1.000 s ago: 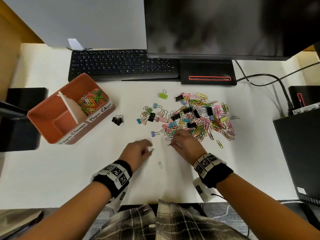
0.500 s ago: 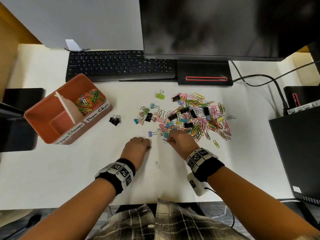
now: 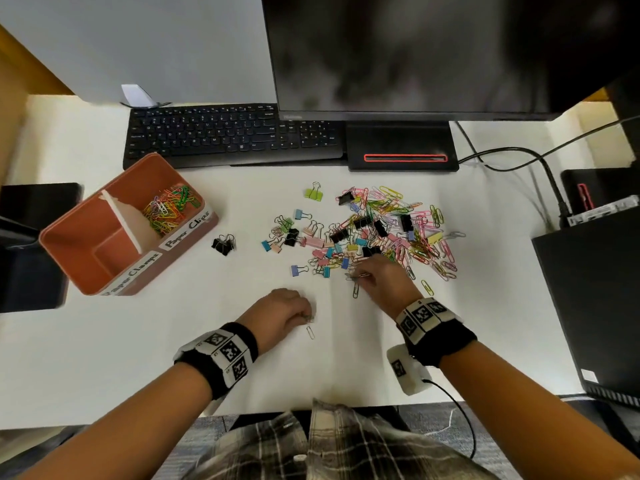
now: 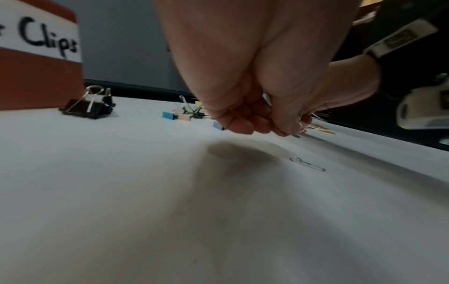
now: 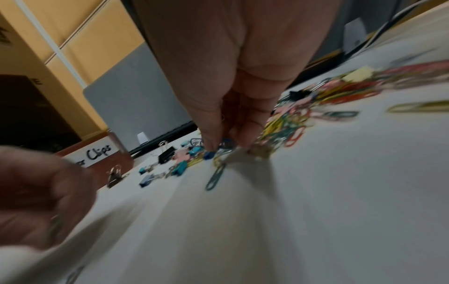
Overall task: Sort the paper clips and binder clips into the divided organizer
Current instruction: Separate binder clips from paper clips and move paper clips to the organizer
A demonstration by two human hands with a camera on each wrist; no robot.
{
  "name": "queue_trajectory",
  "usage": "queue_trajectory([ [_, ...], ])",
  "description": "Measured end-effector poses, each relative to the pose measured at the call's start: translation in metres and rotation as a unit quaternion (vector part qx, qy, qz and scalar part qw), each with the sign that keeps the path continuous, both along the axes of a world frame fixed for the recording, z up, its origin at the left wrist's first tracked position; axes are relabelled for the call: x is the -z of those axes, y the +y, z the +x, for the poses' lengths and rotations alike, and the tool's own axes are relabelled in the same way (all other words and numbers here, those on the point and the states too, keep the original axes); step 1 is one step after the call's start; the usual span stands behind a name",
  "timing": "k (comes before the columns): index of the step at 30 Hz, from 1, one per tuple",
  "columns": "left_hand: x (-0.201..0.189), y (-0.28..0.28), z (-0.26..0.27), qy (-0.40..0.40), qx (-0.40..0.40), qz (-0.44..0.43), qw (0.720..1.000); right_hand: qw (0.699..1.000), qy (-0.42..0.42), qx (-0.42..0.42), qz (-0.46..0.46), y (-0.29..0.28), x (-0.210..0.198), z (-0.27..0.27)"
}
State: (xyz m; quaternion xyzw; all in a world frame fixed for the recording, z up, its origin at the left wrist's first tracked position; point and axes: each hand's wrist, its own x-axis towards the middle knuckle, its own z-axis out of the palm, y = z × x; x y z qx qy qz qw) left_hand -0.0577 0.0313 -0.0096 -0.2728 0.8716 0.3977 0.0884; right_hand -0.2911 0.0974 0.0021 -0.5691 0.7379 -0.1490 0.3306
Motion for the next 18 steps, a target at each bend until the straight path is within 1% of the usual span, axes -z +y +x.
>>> queue_trajectory([
  [3,0.004,0.012,0.002,-0.005,0.063,-0.031,0.997,1.000,0.003,0.002,-0.007,0.015,0.001,-0.022],
  [5,0.013,0.021,0.001,-0.021,0.117,-0.092,0.989,1.000,0.004,-0.025,0.003,0.021,0.001,-0.024],
  [6,0.016,0.022,-0.001,-0.016,0.123,-0.121,0.985,0.999,0.008,-0.043,0.005,0.023,0.000,-0.022],
  [9,0.018,0.017,-0.013,0.011,0.084,-0.143,0.986,0.995,0.038,-0.096,0.015,0.022,0.004,-0.009],
  [12,0.012,0.010,-0.023,0.010,0.043,-0.149,0.988,0.991,0.069,-0.116,0.008,0.013,0.005,0.000],
  [15,0.015,0.007,-0.025,0.005,0.025,-0.150,0.988,0.987,0.095,-0.130,0.003,0.002,0.008,0.003],
  [16,0.016,0.008,-0.024,0.004,0.017,-0.139,0.990,0.984,0.110,-0.142,0.005,-0.003,0.009,0.004],
  [18,0.018,0.009,-0.021,0.005,-0.027,-0.109,0.994,0.980,0.127,-0.154,0.007,-0.009,0.009,0.005],
])
